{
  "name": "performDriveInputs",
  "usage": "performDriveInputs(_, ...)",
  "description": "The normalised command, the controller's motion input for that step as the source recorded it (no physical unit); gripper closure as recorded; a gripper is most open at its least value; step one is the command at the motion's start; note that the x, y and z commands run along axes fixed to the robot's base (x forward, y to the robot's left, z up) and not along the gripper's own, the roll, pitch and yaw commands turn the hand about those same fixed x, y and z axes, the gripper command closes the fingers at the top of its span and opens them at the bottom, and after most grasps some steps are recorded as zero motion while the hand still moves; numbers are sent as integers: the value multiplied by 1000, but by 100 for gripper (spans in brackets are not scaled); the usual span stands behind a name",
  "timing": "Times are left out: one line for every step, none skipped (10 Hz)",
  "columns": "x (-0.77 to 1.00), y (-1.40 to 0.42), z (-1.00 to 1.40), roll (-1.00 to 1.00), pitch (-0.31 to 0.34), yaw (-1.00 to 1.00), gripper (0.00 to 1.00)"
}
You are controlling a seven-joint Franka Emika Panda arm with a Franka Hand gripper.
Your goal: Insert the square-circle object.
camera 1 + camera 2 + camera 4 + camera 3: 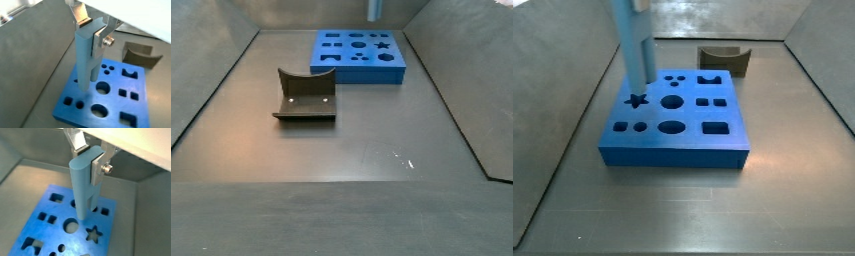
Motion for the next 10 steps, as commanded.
performDriveInputs(0, 0, -129, 0, -29, -1000, 100)
performDriveInputs(0, 0, -166, -14, -33, -1000, 100)
performDriveInputs(0, 0, -211, -53, -34, -1000, 100)
performDriveInputs(0, -11, -229, -71, -59, -1000, 100)
performDriveInputs(0, 0, -237, -23, 0, -1000, 100)
performDriveInputs(0, 0, -234, 0, 0, -1000, 100)
performDriveInputs(0, 0, -229, 0, 0, -1000, 100)
performDriveInputs(0, 0, -223, 0, 0, -1000, 100)
performDriveInputs(0, -23, -71, -114, -7, -1000, 100)
performDriveInputs(0, -86, -9, -96, -44, -946, 100)
